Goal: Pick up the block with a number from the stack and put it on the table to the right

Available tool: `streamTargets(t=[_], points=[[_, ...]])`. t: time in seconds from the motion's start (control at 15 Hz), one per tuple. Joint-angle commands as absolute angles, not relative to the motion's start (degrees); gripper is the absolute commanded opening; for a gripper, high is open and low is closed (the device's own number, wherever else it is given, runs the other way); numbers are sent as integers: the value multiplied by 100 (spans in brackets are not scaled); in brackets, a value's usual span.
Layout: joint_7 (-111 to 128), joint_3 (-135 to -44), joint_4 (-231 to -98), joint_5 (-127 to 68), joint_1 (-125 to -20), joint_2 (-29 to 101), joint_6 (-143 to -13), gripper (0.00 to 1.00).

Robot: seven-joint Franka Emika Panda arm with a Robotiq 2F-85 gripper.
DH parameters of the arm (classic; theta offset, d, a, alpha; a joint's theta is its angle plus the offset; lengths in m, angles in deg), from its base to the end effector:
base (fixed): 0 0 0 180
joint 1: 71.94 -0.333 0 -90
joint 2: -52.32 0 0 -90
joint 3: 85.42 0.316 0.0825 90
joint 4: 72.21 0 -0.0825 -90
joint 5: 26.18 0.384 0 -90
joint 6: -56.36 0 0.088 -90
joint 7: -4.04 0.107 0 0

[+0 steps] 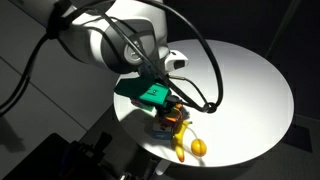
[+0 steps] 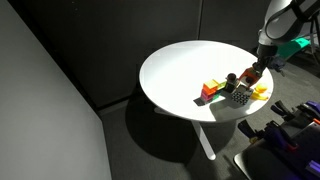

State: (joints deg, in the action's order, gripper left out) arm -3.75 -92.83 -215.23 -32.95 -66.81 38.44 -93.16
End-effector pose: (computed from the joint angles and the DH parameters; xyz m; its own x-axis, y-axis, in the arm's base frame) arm 0.4452 -0.0994 0.1825 0.9898 0.0202 -0.1412 0.0287 -0.9979 0.0586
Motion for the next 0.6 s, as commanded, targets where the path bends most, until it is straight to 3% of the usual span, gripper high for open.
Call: streamTargets(t=[0.0, 0.53], points=[[4, -9369, -21240, -3485, -6709, 3910, -9041, 2], [894, -9634, -20409, -3804, -6729, 3515, -8660, 2]])
